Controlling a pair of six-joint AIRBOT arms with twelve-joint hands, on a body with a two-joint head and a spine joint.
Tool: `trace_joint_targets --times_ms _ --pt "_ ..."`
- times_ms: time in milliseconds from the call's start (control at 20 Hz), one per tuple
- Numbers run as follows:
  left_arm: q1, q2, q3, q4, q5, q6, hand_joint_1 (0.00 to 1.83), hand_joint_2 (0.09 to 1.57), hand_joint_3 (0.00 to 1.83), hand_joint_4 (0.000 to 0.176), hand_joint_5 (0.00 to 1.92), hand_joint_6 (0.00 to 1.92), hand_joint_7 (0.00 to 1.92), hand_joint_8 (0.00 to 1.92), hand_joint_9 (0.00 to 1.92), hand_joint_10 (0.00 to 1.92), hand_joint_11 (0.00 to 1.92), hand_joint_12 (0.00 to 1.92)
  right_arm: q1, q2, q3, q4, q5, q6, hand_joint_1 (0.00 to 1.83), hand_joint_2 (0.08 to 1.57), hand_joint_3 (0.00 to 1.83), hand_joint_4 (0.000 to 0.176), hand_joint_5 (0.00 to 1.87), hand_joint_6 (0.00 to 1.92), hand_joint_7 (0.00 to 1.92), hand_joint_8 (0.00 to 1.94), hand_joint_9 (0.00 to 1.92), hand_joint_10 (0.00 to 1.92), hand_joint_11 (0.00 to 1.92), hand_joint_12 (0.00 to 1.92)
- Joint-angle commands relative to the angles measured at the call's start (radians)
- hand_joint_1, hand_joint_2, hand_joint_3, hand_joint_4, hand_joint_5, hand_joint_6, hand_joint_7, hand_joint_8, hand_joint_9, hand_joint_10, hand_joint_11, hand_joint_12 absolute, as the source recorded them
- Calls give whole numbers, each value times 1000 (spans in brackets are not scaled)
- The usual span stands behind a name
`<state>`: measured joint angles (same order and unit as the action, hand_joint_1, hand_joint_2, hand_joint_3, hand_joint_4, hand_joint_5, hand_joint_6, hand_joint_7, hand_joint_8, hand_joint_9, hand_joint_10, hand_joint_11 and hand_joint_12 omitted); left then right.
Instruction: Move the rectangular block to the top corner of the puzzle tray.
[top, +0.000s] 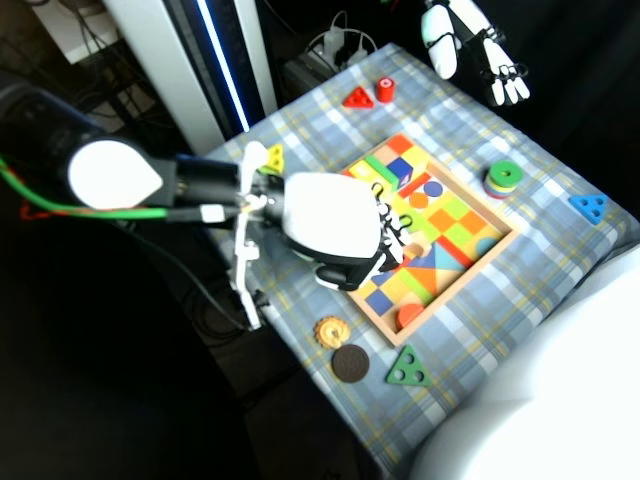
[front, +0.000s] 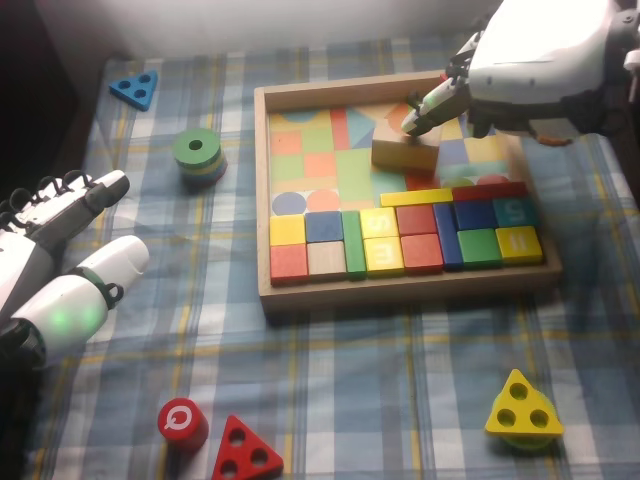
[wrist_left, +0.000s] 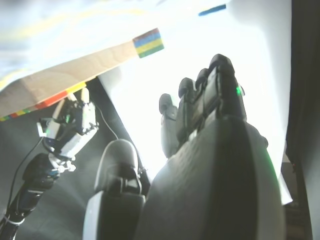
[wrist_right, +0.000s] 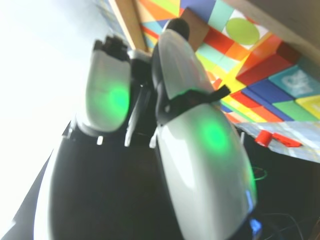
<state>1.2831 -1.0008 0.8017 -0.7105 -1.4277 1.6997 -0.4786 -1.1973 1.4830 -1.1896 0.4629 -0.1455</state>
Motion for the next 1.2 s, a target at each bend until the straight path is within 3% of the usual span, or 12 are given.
trace_joint_targets --times_ms 0,100,200,250,300,450,550,650,750,900,1100,1150 --pt "-3 3 6 42 -114 -8 149 1359 0 62 331 6 193 5 5 1 0 0 19 -1 7 8 47 10 1553 1194 0 39 632 8 1391 1941 1551 1921 1595 1921" --pt "-3 3 7 42 -114 -8 141 1364 0 59 323 1 190 2 1 0 0 0 24 -4 11 -31 47 44 1533 1202 3 58 620 2 1330 1941 1502 1921 1556 1921" --pt "-3 3 7 43 -115 -8 159 1356 0 56 337 5 198 4 6 2 0 0 25 -5 13 -63 47 74 1551 1198 1 30 630 4 1333 1941 1499 1921 1549 1921" --pt "-3 3 6 43 -116 -8 163 1353 0 60 340 5 203 5 14 5 0 0 25 -4 13 -69 47 76 1515 1201 2 52 635 5 1329 1941 1494 1921 1542 1921" --pt "-3 4 6 43 -116 -8 126 1354 0 70 321 2 187 3 6 1 0 0 25 -4 14 -75 42 76 1551 1197 0 28 623 1 1331 1941 1498 1921 1547 1921" --pt "-3 3 5 43 -117 -8 164 1363 1 63 330 4 196 4 4 1 0 0 25 -4 15 -117 22 96 1559 1187 0 0 579 1 1294 1941 1458 1921 1503 1921" --pt "-3 4 5 43 -117 -8 151 1362 1 74 322 0 190 0 0 0 0 0 25 -4 15 -151 14 124 1559 1182 0 1 575 1 1322 1941 1502 1921 1548 1921" --pt "-3 4 5 42 -117 -8 141 1360 0 68 327 2 190 0 3 1 0 0 25 3 16 -164 0 128 1472 1182 0 31 601 5 1274 1941 1436 1921 1470 1921" --pt "-3 4 5 42 -117 -8 146 1364 1 64 325 2 190 2 4 2 0 0 25 10 18 -165 -5 128 1507 1181 0 0 581 0 1251 1941 1427 1921 1466 1921" --pt "-3 4 4 42 -117 -8 165 1366 0 70 319 0 175 2 0 0 0 0 26 20 14 -169 -7 130 1530 1181 0 48 562 2 1190 1941 1386 1921 1439 1921" --pt "-3 3 4 41 -115 -8 145 1363 0 75 319 1 181 1 0 0 0 0 29 45 3 -187 -19 138 1514 1193 3 17 580 4 1153 1941 1354 1921 1386 1921" --pt "-3 3 4 40 -114 -8 145 1367 2 75 307 0 172 0 0 0 0 0 29 46 4 -191 -23 138 1481 1207 6 50 570 1 1122 1941 1322 1921 1374 1921"
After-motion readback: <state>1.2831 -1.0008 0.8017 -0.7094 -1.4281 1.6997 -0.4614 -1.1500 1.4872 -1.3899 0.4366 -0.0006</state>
